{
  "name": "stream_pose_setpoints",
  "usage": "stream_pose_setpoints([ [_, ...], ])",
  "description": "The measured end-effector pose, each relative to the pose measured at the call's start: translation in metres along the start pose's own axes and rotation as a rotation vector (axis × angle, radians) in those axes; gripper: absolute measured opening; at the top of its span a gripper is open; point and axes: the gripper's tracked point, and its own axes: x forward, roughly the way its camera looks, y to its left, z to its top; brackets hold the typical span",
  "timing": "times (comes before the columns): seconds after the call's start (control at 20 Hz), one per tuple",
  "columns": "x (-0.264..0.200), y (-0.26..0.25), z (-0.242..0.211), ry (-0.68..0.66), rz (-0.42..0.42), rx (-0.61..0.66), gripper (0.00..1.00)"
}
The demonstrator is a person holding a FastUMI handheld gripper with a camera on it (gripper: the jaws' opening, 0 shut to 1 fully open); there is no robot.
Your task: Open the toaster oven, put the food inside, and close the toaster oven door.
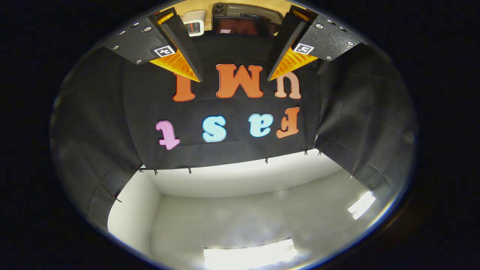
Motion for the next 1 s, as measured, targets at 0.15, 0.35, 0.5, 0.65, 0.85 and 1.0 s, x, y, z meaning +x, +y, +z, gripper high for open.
stream_pose_setpoints([
  [0.15,0.005,0.008,-0.013,0.004,0.018,0.016,0.98],
  [0.35,0.015,0.017,-0.048,0.04,0.054,0.059,0.98],
  [0.5,0.024,0.021,-0.085,0.074,0.057,0.077,0.98],
  [0.65,0.035,0.022,-0.127,0.104,0.014,0.07,0.98],
  [0.85,0.05,0.041,-0.191,0.179,0.012,0.033,0.98],
  [1.0,0.056,0.064,-0.244,0.263,0.046,0.029,0.98],
])
